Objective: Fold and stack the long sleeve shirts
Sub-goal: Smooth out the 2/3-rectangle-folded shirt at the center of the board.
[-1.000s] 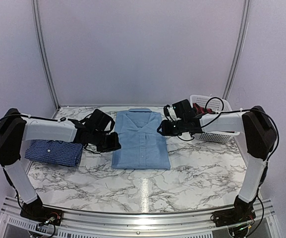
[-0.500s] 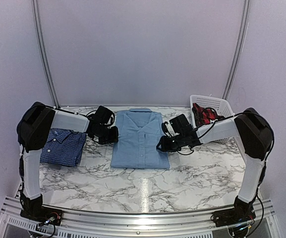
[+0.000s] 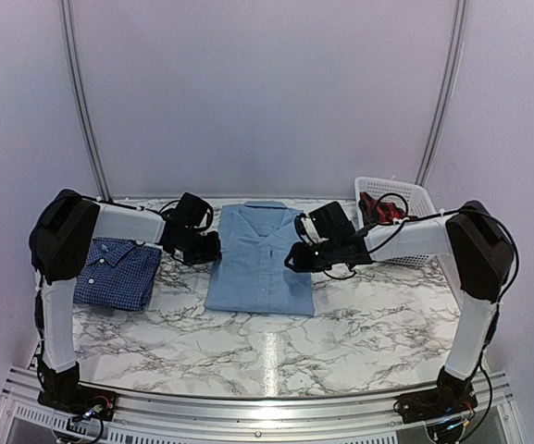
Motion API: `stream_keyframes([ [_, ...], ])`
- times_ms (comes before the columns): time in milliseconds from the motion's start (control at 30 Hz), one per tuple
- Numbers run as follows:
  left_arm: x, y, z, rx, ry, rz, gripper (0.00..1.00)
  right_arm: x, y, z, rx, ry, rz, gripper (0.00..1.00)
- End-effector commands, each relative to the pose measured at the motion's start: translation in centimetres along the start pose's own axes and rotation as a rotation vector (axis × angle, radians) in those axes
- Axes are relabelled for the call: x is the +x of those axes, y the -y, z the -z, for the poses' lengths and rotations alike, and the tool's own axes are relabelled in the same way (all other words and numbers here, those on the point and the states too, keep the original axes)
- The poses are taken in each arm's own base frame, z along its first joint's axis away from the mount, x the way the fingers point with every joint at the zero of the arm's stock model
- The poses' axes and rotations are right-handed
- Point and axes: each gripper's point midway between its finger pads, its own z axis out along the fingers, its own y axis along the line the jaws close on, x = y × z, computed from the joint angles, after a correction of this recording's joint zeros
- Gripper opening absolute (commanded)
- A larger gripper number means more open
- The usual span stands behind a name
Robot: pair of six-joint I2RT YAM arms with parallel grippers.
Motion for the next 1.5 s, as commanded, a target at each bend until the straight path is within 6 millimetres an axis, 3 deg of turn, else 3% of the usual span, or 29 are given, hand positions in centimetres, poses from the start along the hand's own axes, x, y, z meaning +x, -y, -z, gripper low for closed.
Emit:
stream_keyframes([
  [0, -1.4, 0.8, 3.9, 0.006, 0.055, -0.034, 0.16, -4.8, -4.8, -0.5, -0.097, 0.101, 0.074, 0.31],
  [133, -0.9, 1.2, 5.7, 0.022, 0.063, -0.042, 0.16, -5.7, -6.3, -3.5, -0.163, 0.090, 0.072, 0.22],
  [267, 0.6, 1.9, 7.1, 0.041, 0.055, -0.059, 0.16, -5.9, -7.4, -5.8, -0.216, 0.060, 0.056, 0.23],
  [367, 2.7, 2.7, 7.8, 0.061, 0.027, -0.071, 0.16, -6.3, -7.7, -6.4, -0.230, 0.065, 0.050, 0.31],
  [533, 7.0, 4.6, 8.0, 0.103, -0.034, -0.113, 0.15, -6.2, -6.7, -7.7, -0.215, 0.057, 0.031, 0.32],
  [733, 12.4, 4.7, 7.0, 0.127, -0.120, -0.116, 0.11, -6.3, -5.6, -8.4, -0.195, 0.046, 0.020, 0.35],
  [900, 14.2, 3.8, 6.7, 0.119, -0.149, -0.098, 0.11, -6.5, -7.7, -6.1, -0.198, 0.052, 0.079, 0.36],
  [1067, 15.4, 2.9, 6.5, 0.100, -0.168, -0.091, 0.10, -3.5, -10.3, -2.6, -0.231, 0.032, 0.114, 0.36],
  [1233, 16.1, 2.6, 6.3, 0.097, -0.182, -0.080, 0.09, 2.7, -13.1, -0.5, -0.301, -0.049, 0.145, 0.32],
  [1333, 16.3, 2.7, 6.1, 0.105, -0.180, -0.076, 0.08, 6.4, -12.7, -1.1, -0.292, -0.128, 0.138, 0.29],
  [1467, 16.6, 2.4, 6.0, 0.098, -0.183, -0.074, 0.07, 8.5, -10.8, -1.9, -0.260, -0.148, 0.079, 0.26],
])
